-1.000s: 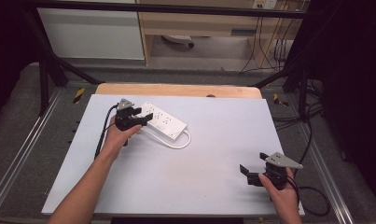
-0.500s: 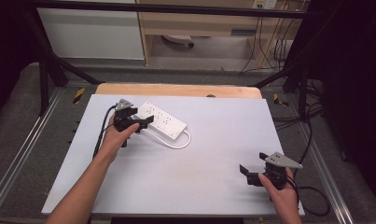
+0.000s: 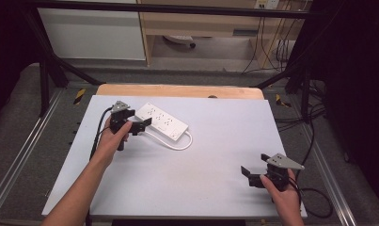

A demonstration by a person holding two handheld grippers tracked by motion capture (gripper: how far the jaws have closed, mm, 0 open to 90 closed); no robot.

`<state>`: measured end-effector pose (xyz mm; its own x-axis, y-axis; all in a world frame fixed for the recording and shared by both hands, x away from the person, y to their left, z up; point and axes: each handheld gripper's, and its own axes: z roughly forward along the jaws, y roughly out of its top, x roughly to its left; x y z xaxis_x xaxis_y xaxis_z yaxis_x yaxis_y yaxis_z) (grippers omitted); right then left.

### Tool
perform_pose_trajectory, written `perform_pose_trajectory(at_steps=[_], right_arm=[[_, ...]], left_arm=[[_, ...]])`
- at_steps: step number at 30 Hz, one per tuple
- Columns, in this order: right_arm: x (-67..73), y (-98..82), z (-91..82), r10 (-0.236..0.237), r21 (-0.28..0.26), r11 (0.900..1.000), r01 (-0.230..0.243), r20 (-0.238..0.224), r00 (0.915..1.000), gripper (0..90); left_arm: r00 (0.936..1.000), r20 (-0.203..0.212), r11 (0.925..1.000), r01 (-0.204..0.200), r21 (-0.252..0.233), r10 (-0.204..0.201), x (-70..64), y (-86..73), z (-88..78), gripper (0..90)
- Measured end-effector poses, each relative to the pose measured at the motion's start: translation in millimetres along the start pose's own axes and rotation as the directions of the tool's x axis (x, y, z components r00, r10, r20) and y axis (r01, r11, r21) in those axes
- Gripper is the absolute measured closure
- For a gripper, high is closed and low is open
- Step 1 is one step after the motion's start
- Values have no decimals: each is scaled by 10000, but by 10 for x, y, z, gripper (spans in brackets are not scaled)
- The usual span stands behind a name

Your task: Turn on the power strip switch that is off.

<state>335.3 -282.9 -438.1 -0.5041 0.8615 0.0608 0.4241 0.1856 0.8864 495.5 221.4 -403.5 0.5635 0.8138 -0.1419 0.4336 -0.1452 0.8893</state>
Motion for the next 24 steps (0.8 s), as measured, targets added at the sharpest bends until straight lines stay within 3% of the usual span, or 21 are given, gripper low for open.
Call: perform_pose_trajectory(at_steps=[12, 24], right_arm=[[10, 2, 4, -9, 17, 10000, 10, -24, 10000, 34], [22, 8, 11, -46, 14, 10000, 47, -57, 10000, 34]], left_arm=[[9999, 112, 10000, -74, 11, 74, -61, -12, -150, 87], [9998, 176, 9995, -13, -328, 19, -67, -56, -447, 87]])
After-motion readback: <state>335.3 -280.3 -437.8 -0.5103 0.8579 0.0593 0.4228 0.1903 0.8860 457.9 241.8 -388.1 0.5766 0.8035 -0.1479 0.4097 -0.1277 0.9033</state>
